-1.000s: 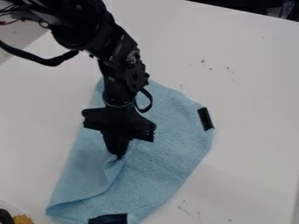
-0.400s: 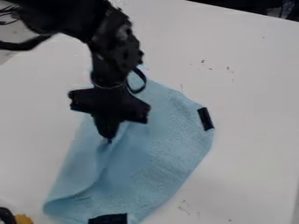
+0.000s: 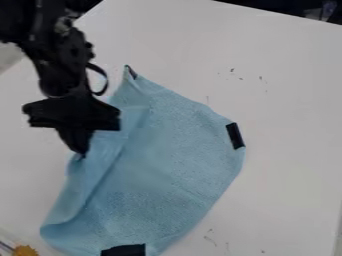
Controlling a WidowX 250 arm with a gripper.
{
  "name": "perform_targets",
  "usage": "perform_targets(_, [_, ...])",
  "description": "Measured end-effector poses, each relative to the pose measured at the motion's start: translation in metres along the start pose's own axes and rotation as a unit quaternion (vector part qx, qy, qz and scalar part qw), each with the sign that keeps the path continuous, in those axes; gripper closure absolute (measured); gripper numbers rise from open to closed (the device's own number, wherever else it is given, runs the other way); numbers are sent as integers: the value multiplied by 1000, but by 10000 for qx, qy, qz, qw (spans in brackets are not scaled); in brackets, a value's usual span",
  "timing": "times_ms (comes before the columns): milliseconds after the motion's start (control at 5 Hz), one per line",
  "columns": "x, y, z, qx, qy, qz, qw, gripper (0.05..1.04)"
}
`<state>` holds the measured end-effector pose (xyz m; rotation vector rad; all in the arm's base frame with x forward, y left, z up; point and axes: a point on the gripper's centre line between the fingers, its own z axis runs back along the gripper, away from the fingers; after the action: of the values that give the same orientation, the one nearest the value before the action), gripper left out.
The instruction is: Unfold the cloth from right to left
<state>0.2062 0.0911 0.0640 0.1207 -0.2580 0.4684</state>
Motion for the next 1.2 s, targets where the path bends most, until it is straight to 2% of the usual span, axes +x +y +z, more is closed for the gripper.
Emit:
perform_targets(200, [-2,44,-17,29,11,483,9988,1025])
perform_targets(400, [-8,69,-23,141,-33,790,9968,1025])
perform_targets(600, [-12,75,-25,306,-49,987,9946,1026])
perform_targets(800, [-10,76,-26,444,-191,1111,9926,1026])
perform_targets(1200, [-7,77,-27,589,-387,1297,9890,1026])
